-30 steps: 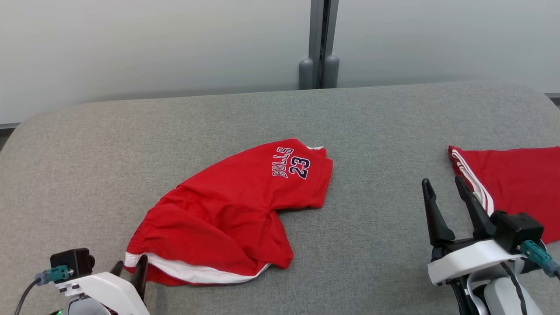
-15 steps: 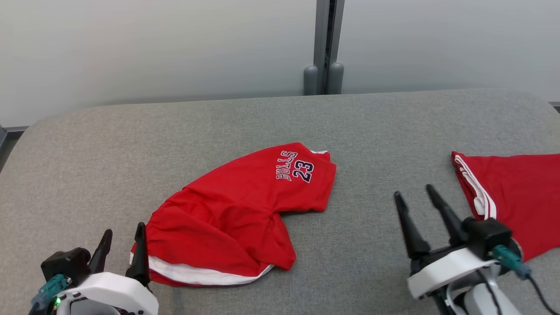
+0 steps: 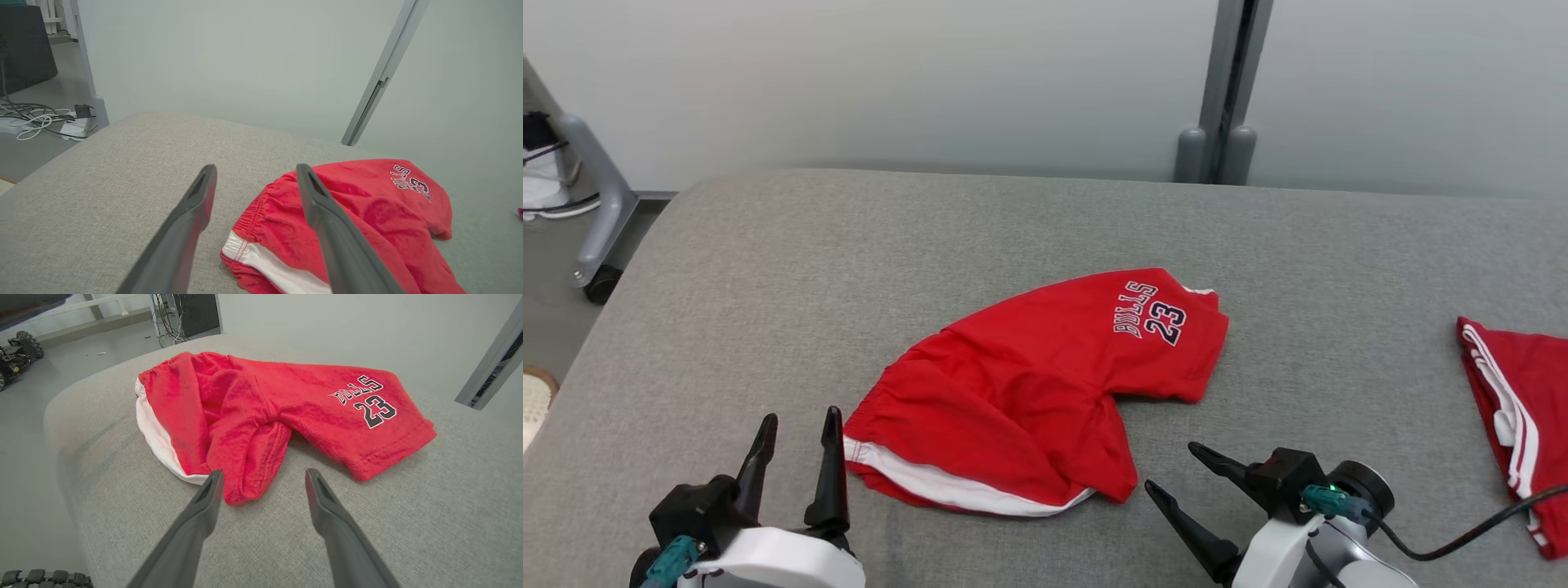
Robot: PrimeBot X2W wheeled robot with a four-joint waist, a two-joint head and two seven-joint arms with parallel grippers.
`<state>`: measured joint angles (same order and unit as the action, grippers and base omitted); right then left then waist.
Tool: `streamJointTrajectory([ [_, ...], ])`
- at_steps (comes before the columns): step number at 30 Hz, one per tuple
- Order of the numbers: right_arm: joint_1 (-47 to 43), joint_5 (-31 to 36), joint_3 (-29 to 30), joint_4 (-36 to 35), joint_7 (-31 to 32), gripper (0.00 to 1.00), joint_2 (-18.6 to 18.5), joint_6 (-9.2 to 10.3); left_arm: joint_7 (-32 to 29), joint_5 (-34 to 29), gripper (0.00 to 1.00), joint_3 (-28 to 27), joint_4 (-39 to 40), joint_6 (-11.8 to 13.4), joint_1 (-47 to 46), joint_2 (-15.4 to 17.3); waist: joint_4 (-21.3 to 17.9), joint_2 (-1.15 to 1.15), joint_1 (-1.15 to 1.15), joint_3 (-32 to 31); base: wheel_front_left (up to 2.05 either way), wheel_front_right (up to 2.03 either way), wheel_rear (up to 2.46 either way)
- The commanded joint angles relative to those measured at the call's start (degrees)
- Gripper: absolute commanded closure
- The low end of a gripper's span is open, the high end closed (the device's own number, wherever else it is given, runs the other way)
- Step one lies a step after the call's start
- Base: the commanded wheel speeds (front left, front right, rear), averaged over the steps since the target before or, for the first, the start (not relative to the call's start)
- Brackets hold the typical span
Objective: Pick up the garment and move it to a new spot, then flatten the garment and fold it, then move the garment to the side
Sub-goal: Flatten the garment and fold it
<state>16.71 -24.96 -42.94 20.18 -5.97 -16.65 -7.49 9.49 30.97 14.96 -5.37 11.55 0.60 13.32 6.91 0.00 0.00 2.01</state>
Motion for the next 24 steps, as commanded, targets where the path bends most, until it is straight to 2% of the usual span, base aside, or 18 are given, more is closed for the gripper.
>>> streamJointTrajectory([
  [1,0.82,-0.78,-0.75,0.17,0.68,0.00,-0.86,-0.01,1.09,-0.70,0.00,0.16,-0.31,-0.37,-1.19,-0.21,1.70,0.00,0.00,0.12,0.00,0.00,0.00],
  [9,2.11,-3.72,-4.91,2.46,6.18,0.00,-4.02,-0.01,4.12,-0.73,0.00,1.22,-3.42,-2.05,-1.54,-2.43,6.52,0.00,0.00,0.20,0.00,0.00,0.00],
  [22,3.20,-2.84,-3.82,11.94,6.26,0.00,-0.08,-0.01,3.74,1.25,0.00,2.18,-7.49,-4.37,-2.52,-3.30,11.45,0.00,0.00,-0.73,0.00,0.00,0.00],
  [23,3.37,-2.63,-3.73,12.78,6.37,0.09,0.18,-0.01,3.76,1.34,0.00,2.19,-7.73,-4.33,-2.50,-3.31,11.69,0.00,0.00,-0.82,0.00,0.00,0.00],
  [24,3.65,-2.36,-3.67,13.54,6.31,0.63,0.46,-0.01,3.78,1.38,0.00,2.17,-7.85,-4.38,-2.49,-3.31,11.90,0.00,0.00,-0.89,0.00,0.00,0.00],
])
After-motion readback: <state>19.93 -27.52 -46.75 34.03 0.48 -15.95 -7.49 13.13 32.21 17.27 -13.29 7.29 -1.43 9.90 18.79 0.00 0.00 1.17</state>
